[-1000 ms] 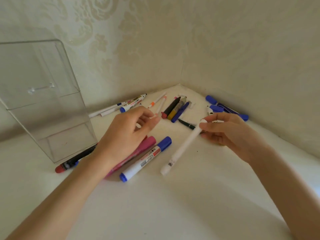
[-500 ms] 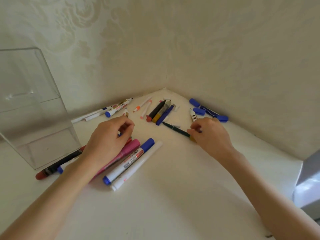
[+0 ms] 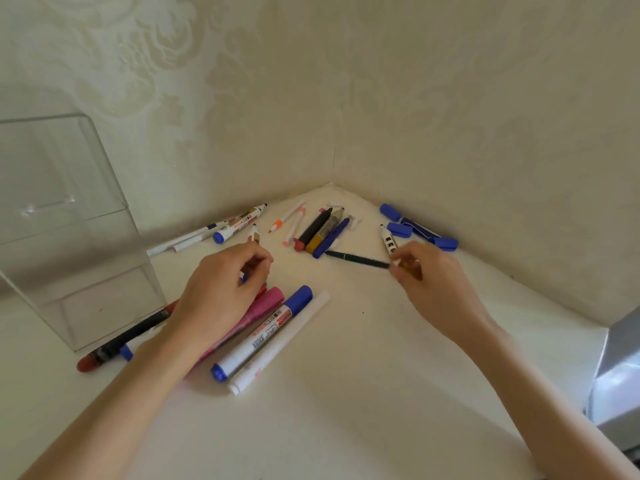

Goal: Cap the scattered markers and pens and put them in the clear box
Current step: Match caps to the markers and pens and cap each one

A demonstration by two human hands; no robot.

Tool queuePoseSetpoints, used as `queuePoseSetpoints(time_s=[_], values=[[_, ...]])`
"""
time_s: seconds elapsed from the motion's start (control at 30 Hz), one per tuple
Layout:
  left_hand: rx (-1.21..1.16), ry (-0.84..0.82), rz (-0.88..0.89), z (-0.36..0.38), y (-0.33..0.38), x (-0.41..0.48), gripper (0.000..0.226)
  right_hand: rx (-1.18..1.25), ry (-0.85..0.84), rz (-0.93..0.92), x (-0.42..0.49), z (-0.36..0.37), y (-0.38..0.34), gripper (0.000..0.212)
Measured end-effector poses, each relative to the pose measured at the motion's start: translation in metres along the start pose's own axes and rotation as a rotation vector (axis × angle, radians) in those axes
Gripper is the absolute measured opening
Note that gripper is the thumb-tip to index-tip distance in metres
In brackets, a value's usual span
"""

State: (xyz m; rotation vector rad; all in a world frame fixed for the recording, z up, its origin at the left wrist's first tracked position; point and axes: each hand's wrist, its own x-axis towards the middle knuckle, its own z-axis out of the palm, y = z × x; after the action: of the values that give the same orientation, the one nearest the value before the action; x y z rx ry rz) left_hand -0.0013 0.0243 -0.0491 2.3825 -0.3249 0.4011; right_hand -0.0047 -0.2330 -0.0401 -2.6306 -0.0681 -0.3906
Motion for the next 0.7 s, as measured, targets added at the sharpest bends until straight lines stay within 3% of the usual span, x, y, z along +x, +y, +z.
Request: queuePoseSetpoints(time_s=[0.1,0.27,0.43,0.57,0.7], values=[[0.000,0.006,-0.015,0.000,0.000,0.000,0.018,0.175,0.083,-0.040,0.027,0.000,-0.024,0.021],[-0.018,-0.004,-0.051,-0.002,-0.006,0.002,0.017,-0.101,-0.250,0.029,0.084,0.015,-0.043,0.023],[-0.025,0.022,-0.041,-0.002,-0.007,0.003,0.016,0.032,-0.328,-0.031,0.061,0.006,-0.023,0.011],[-0.022,0.005,-0.018,0.001,-0.004,0.003,0.017,0.088,-0.237,-0.058,0.039,0.006,-0.007,0.009],[-0.055,-0.007,-0.012,0.001,-0.002,0.002,0.018,0.275,0.035,0.044,0.019,0.007,-0.007,0.007]])
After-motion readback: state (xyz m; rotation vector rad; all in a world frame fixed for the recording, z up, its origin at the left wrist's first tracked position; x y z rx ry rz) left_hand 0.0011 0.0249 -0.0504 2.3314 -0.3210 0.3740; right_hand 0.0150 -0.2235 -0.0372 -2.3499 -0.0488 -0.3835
